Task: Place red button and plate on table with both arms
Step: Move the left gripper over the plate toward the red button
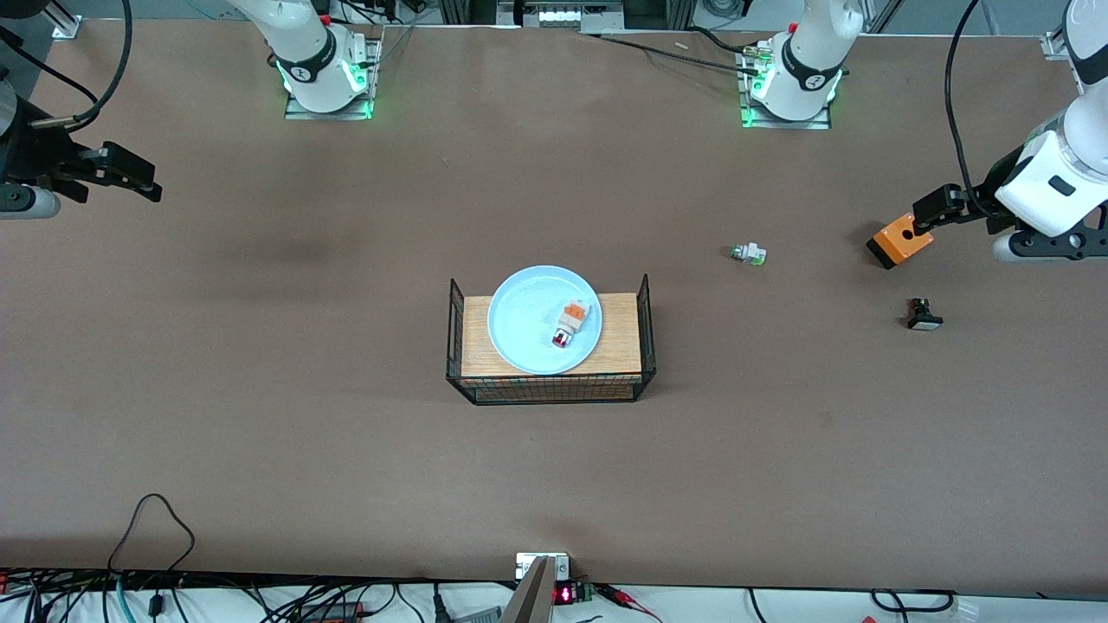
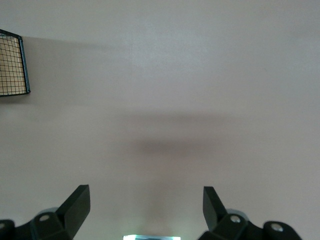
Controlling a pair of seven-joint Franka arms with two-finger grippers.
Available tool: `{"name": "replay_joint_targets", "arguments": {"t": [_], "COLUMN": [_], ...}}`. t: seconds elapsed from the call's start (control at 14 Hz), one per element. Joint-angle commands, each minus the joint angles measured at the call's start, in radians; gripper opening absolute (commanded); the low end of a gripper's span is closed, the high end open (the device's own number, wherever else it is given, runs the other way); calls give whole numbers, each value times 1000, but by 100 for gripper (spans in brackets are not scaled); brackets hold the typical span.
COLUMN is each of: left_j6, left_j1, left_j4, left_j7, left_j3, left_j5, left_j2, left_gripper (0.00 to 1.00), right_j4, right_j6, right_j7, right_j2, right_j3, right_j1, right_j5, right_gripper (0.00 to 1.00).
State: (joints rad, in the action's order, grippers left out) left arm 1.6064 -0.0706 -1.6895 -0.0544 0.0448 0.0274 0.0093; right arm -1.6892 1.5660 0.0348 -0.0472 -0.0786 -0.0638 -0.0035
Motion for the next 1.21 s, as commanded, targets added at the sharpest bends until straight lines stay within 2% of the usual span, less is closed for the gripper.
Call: {"name": "replay_joint_targets", "arguments": {"t": [0.0, 0.36, 0.5, 0.57, 0.86, 1.0, 1.14], "left_j6": [-11, -14, -14, -17, 4, 106, 252], "left_j1": [-12, -12, -27, -35, -127, -191, -274], "left_j4": [-18, -24, -24, -22, -12, 13, 45], "left_j7": [10, 10, 2, -1, -4, -2, -5], "left_j3": [13, 13, 9, -3, -130, -170, -174], "left_j5": [-21, -32, -113, -147, -210, -213, -210], "left_j2": [-31, -31, -31, -25, 24, 70, 136], "left_gripper": [100, 100, 100, 100, 100, 100, 100], "right_j4": [0, 0, 0, 0, 0, 0, 0], "right_j6": [-14, -12, -11, -11, -11, -11, -11], "right_j7": [-1, -1, -1, -1, -1, -1, -1], "right_j2": [-16, -16, -16, -16, -16, -16, -16], "right_j3": [3, 3, 3, 3, 3, 3, 3], "right_j1": [2, 2, 2, 2, 2, 2, 2], "right_j5": [2, 2, 2, 2, 2, 2, 2], "right_gripper": [100, 100, 100, 100, 100, 100, 100]}}
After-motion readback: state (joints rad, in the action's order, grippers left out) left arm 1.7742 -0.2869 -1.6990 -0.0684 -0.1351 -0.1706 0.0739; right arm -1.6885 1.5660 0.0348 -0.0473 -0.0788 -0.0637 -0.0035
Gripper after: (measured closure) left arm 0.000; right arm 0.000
